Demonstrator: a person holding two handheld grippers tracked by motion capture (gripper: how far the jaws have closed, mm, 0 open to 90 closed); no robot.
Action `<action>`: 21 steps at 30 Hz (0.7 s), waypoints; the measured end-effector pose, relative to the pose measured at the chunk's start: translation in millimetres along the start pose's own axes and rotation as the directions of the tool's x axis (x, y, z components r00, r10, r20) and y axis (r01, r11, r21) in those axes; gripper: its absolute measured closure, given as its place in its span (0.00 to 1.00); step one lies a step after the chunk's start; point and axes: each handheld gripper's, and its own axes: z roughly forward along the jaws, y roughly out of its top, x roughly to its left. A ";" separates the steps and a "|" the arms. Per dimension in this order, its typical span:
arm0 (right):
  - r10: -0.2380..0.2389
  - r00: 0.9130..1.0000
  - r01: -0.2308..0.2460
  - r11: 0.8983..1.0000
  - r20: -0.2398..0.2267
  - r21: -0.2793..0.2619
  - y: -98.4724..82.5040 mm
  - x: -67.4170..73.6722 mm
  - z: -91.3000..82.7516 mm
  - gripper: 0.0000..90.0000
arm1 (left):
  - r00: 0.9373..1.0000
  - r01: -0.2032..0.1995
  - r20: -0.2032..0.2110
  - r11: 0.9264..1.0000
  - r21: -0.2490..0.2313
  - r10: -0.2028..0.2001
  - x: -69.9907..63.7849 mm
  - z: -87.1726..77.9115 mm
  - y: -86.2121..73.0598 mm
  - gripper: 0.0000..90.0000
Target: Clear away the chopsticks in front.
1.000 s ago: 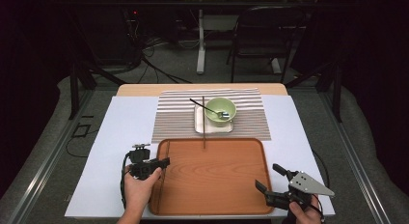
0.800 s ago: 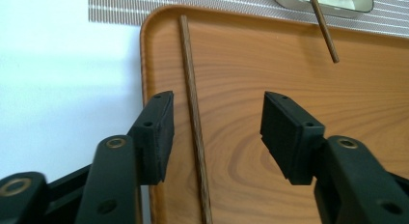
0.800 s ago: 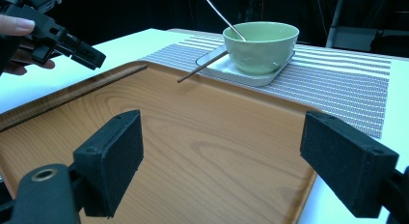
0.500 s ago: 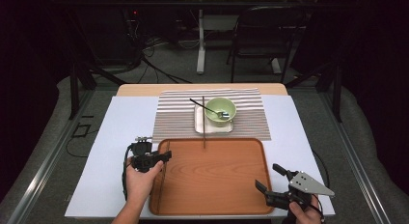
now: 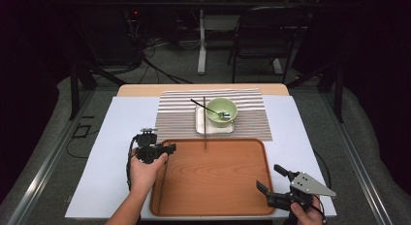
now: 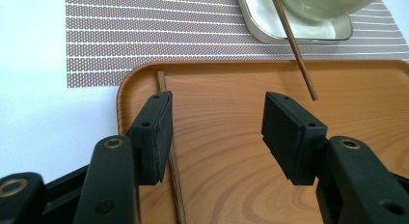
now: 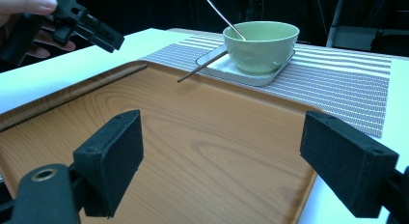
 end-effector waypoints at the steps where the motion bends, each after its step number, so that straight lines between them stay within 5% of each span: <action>1: -0.001 1.000 0.001 1.000 0.000 -0.001 0.0 0.0 0.0 0.16 | 1.000 -0.002 0.001 1.000 0.005 0.002 -0.3 1.4 1.7 0.50; 21: 0.004 1.000 -0.004 1.000 0.001 0.000 -0.1 -0.3 0.1 0.16 | 0.996 -0.079 0.036 0.996 0.032 0.078 -18.3 23.3 43.8 0.55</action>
